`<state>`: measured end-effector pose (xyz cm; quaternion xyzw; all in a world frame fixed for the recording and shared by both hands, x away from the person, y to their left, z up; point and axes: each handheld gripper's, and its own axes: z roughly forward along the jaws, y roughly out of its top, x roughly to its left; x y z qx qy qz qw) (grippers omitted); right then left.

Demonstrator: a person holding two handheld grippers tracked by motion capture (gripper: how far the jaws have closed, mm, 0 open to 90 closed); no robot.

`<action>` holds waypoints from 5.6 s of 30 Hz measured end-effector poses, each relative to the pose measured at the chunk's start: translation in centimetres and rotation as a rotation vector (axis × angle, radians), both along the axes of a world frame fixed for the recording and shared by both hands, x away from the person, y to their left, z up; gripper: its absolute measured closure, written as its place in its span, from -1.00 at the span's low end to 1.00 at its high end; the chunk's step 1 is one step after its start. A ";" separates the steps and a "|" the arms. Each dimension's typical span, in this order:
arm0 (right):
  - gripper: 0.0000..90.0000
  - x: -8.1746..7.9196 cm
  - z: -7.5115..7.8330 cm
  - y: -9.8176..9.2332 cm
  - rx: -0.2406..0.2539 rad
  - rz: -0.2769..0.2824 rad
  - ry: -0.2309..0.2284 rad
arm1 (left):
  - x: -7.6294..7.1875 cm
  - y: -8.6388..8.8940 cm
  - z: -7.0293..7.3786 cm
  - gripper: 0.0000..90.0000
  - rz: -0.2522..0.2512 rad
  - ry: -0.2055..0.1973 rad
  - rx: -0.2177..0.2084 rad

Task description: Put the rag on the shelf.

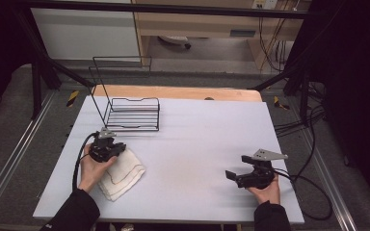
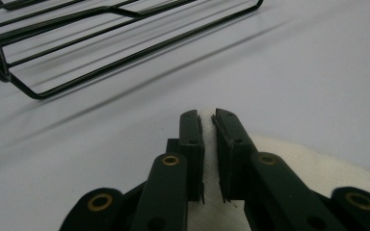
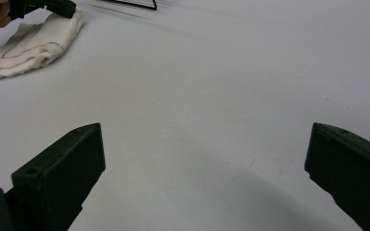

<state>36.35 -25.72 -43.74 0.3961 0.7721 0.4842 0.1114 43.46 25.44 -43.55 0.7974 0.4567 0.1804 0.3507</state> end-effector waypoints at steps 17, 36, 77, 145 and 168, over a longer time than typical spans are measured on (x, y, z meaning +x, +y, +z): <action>-0.97 -0.1 -0.1 0.6 -0.003 0.000 0.008 | -4.1 5.6 1.6 0.07 -0.020 0.050 0.030; -0.97 -0.5 0.8 4.0 -0.030 0.061 -0.003 | -6.2 7.3 0.2 0.82 0.017 0.178 -0.042; -0.96 0.7 1.1 12.1 -0.017 0.095 0.012 | -0.7 3.9 -0.4 0.37 -0.038 0.150 -0.048; 0.76 3.7 -1.7 31.0 -0.070 0.148 0.229 | -1.4 3.5 -0.5 0.78 -0.058 0.118 -0.045; 0.79 2.5 2.0 30.0 0.012 0.164 -0.002 | -4.2 5.6 3.7 0.84 -0.047 -0.078 -0.203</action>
